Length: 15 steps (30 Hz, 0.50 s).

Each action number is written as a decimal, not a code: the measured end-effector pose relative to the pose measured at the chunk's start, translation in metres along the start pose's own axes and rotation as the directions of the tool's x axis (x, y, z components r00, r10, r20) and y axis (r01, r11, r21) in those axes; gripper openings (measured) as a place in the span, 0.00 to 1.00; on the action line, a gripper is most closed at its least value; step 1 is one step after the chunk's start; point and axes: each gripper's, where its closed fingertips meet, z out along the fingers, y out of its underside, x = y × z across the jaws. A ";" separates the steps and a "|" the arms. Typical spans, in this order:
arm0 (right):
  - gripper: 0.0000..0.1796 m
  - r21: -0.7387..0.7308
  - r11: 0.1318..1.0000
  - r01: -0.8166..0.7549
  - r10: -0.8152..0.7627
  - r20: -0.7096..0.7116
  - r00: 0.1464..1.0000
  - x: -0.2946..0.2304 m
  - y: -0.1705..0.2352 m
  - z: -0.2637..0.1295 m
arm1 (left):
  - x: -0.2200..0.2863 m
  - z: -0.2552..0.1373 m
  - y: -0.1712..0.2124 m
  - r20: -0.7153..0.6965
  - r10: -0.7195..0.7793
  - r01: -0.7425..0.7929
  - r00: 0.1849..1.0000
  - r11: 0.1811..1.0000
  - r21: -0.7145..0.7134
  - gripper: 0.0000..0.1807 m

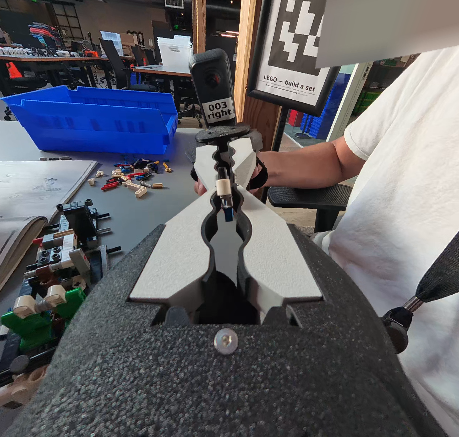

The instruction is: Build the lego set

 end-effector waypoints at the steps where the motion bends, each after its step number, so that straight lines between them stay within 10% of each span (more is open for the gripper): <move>1: 0.03 -0.029 1.000 -0.004 0.004 0.005 1.000 0.000 0.004 -0.002 | 0.000 0.000 0.004 -0.004 0.003 -0.003 1.000 1.000 -0.024 0.03; 15: 0.03 -0.196 0.980 -0.021 0.019 -0.012 1.000 0.010 0.026 -0.027 | -0.010 -0.004 0.014 0.013 0.001 -0.001 1.000 0.998 -0.056 0.03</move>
